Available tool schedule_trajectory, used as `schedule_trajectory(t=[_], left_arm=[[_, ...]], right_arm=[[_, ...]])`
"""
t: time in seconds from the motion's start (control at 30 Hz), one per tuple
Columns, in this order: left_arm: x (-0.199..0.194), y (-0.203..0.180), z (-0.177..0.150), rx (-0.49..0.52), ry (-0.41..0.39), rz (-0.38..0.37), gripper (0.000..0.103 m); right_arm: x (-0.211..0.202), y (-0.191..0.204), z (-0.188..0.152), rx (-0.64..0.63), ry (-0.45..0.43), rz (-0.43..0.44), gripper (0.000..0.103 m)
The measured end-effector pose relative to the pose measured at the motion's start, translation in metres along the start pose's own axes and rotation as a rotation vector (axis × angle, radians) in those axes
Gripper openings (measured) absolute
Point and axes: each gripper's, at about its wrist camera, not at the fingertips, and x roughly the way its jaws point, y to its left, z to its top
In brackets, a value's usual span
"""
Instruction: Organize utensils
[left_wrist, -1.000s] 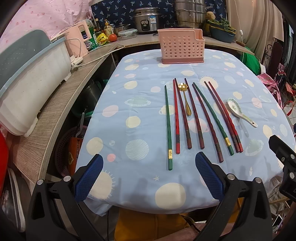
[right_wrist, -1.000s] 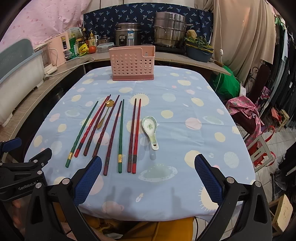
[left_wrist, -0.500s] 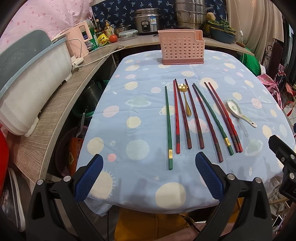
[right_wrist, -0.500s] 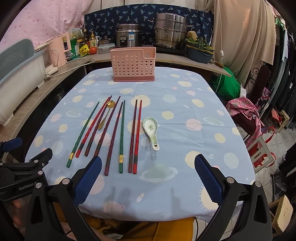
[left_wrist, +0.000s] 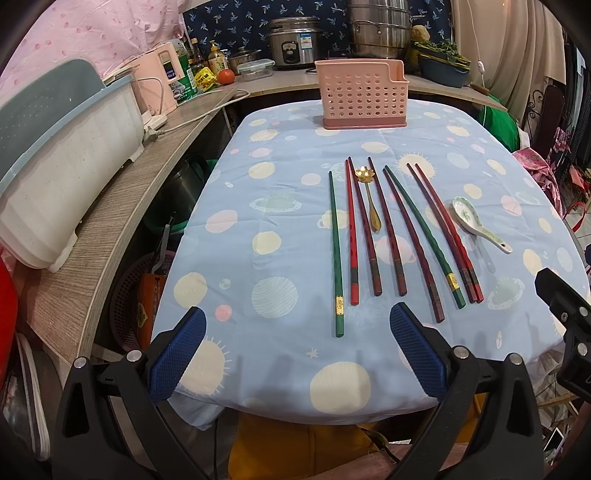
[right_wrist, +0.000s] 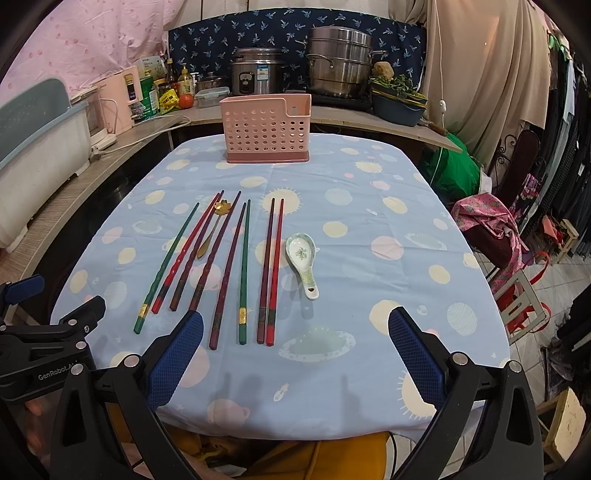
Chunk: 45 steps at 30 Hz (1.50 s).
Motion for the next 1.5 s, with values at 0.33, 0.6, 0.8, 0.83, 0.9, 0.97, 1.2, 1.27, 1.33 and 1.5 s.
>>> schedule_trajectory(t=[0.33,0.6,0.8,0.83,0.9,0.97,1.2,1.27,1.33,1.5], left_arm=[[-0.0001,0.0001,-0.0001,0.000,-0.001,0.000,0.095],[-0.0004,0.0010,-0.0003,0.000,0.000,-0.001,0.095],[-0.0025,-0.0002,-0.0005,-0.001,0.001,-0.001,0.095],[-0.0031,0.0001,-0.0005,-0.001,0.001,-0.001,0.095],[-0.0025,-0.0001,-0.0005,-0.001,0.001,0.000,0.095],[-0.0028,0.0000,-0.0005,-0.002,0.001,0.000,0.095],[-0.0037,-0.0003,-0.0006,-0.002,0.000,-0.001,0.095],[-0.0038,-0.0008,-0.0003,-0.002,0.000,-0.001,0.095],[-0.0042,-0.0009,-0.0003,-0.002,0.000,-0.001,0.095],[-0.0035,-0.0007,-0.0004,-0.003,0.001,-0.002,0.095]], right_arm=[[-0.0002,0.0002,-0.0003,0.001,0.000,0.000,0.096],[0.0002,0.0003,-0.0004,0.001,0.000,0.000,0.096],[0.0002,0.0008,-0.0007,0.002,0.002,0.000,0.096],[0.0000,0.0013,-0.0008,0.002,0.002,0.000,0.096],[-0.0004,0.0019,-0.0009,0.001,0.001,0.000,0.096],[-0.0003,0.0019,-0.0010,0.001,0.001,0.000,0.096],[-0.0002,0.0012,-0.0005,0.002,0.001,0.001,0.096],[-0.0003,0.0013,-0.0005,0.002,0.002,0.001,0.096],[-0.0004,0.0015,-0.0005,0.003,0.002,0.001,0.096],[-0.0002,0.0008,-0.0005,0.002,0.003,0.002,0.096]])
